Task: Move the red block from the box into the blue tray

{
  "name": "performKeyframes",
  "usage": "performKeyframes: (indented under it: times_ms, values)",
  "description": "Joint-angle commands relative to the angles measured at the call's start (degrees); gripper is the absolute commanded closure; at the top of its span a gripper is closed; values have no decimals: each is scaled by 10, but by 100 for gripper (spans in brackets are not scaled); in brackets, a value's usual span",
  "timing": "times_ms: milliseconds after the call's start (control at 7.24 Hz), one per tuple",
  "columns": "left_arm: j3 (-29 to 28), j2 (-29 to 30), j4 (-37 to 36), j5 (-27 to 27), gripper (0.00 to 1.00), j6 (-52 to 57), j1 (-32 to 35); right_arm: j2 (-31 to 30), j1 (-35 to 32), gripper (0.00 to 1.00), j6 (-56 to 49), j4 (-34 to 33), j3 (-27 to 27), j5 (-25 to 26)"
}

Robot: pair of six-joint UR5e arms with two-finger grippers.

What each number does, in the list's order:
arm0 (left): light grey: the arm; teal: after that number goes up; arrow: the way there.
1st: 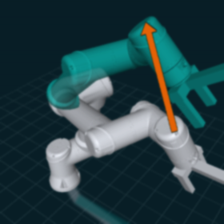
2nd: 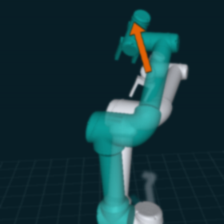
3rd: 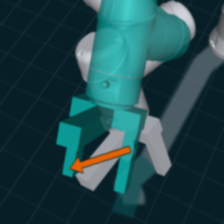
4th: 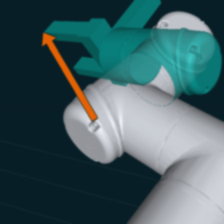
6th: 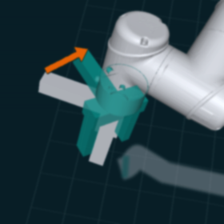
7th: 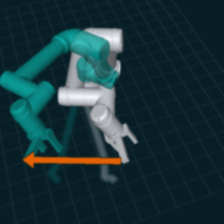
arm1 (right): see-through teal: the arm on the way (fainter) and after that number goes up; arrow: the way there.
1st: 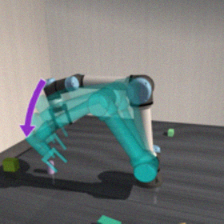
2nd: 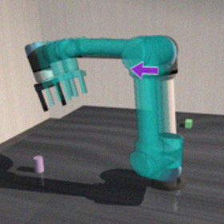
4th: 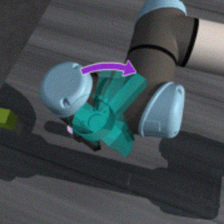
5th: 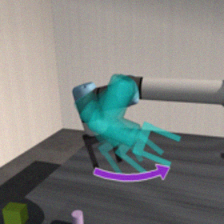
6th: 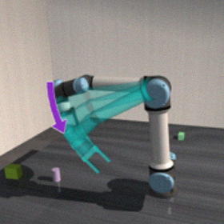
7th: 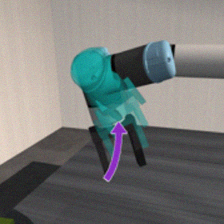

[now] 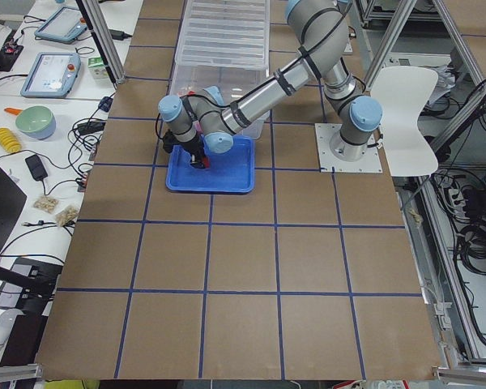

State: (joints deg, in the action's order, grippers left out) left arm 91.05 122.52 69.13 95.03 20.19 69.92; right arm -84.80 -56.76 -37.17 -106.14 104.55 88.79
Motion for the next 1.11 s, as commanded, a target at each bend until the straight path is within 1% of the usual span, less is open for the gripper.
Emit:
performKeyframes:
  times_ms: [0, 276, 553, 967]
  values:
    - [-1, -6, 4, 2, 0, -1, 0, -3, -4, 0, 22, 0, 9, -8]
    - [-16, -24, 12, -1, 0, -2, 4, -3, -31, 0, 41, 0, 9, -9]
    - [-16, -48, 13, -1, 0, -2, 7, -3, -65, 0, 53, 0, 9, -7]
    - [-13, -51, 13, -6, 0, -1, 7, -3, -121, 0, 111, 0, 9, -7]
